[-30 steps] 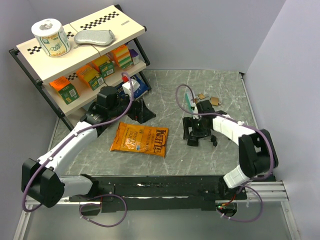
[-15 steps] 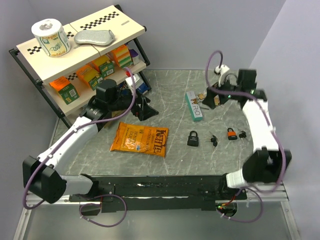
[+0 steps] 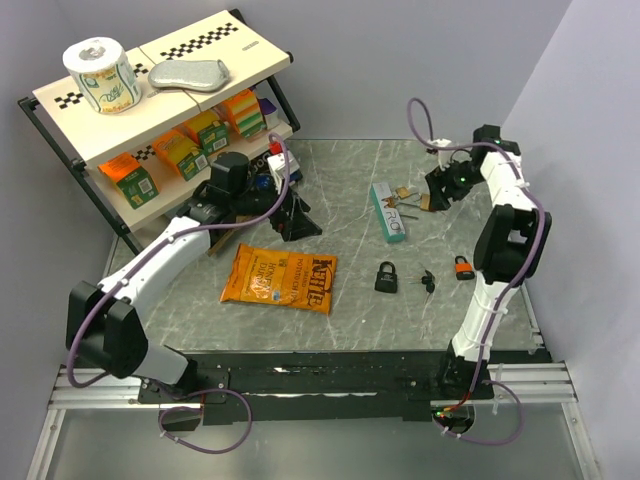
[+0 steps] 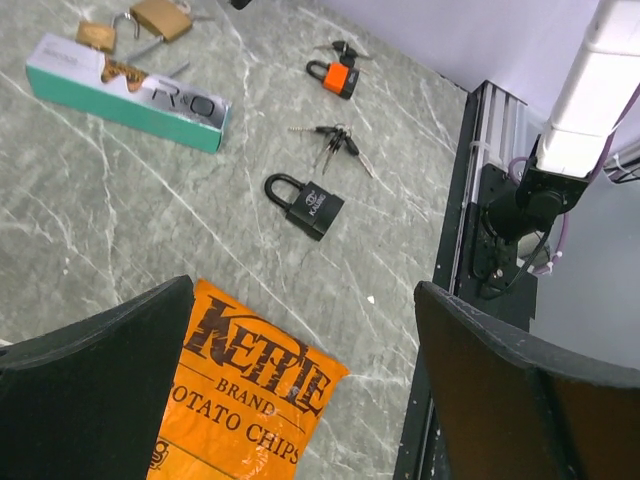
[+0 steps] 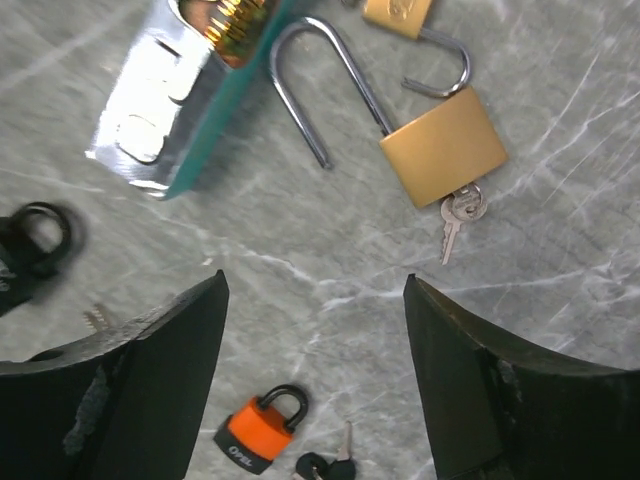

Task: Lock with the key
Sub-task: Pick up the lock from the center of the board.

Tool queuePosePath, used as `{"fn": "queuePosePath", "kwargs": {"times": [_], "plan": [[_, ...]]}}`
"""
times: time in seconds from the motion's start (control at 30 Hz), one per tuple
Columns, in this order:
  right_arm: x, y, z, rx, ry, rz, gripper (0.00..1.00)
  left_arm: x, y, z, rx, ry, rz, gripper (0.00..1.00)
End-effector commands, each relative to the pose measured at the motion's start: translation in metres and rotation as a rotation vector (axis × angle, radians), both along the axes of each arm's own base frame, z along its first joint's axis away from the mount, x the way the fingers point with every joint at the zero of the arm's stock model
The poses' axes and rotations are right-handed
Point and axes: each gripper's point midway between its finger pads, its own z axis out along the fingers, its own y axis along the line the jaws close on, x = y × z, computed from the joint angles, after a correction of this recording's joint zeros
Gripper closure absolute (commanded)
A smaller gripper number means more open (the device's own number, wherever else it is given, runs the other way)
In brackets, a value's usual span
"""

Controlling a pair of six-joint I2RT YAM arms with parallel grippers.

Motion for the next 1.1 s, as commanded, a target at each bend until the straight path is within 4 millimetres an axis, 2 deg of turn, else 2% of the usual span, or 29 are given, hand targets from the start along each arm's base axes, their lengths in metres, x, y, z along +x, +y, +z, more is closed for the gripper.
{"fn": "queuePosePath", "kwargs": {"times": [0.0, 0.13, 0.17, 0.23, 0.27, 0.43, 0.47, 0.5, 0.57, 0.67, 0.87, 1.07], "plan": [[0.024, 0.002, -0.009, -0.149, -0.073, 0.030, 0.24, 0.004, -0.003, 0.013, -0.022, -0.035, -0.040, 0.04], [0.037, 0.003, -0.030, -0.186, -0.065, 0.054, 0.17, 0.006, -0.005, 0.007, -0.017, -0.014, -0.058, 0.04], [0.039, -0.003, -0.044, -0.209, -0.043, 0.056, 0.16, 0.006, -0.005, 0.007, -0.017, -0.015, -0.062, 0.04], [0.048, -0.009, -0.047, -0.228, -0.049, 0.049, 0.15, 0.008, -0.005, 0.006, -0.013, -0.010, -0.060, 0.04], [0.051, -0.010, -0.055, -0.229, -0.038, 0.044, 0.15, 0.008, -0.006, 0.006, -0.015, -0.009, -0.061, 0.04], [0.070, -0.012, -0.059, -0.225, -0.067, 0.016, 0.11, 0.009, -0.006, 0.004, -0.017, 0.001, -0.064, 0.04], [0.071, -0.012, -0.068, -0.219, -0.051, 0.015, 0.10, 0.010, -0.005, 0.003, -0.018, 0.005, -0.060, 0.04], [0.077, -0.011, -0.065, -0.217, -0.064, 0.010, 0.09, 0.011, -0.005, 0.002, -0.019, 0.008, -0.061, 0.04], [0.081, -0.012, -0.075, -0.214, -0.050, -0.002, 0.07, 0.011, -0.006, 0.003, -0.020, 0.012, -0.063, 0.04], [0.092, -0.012, -0.074, -0.216, -0.078, -0.011, 0.05, 0.012, -0.006, 0.002, -0.018, 0.016, -0.065, 0.04], [0.101, -0.010, -0.077, -0.224, -0.116, 0.045, 0.03, 0.015, -0.005, -0.001, -0.016, 0.031, -0.060, 0.04], [0.088, 0.002, -0.086, -0.170, -0.080, 0.129, 0.10, 0.018, -0.004, -0.002, -0.022, 0.049, -0.050, 0.04]]}}
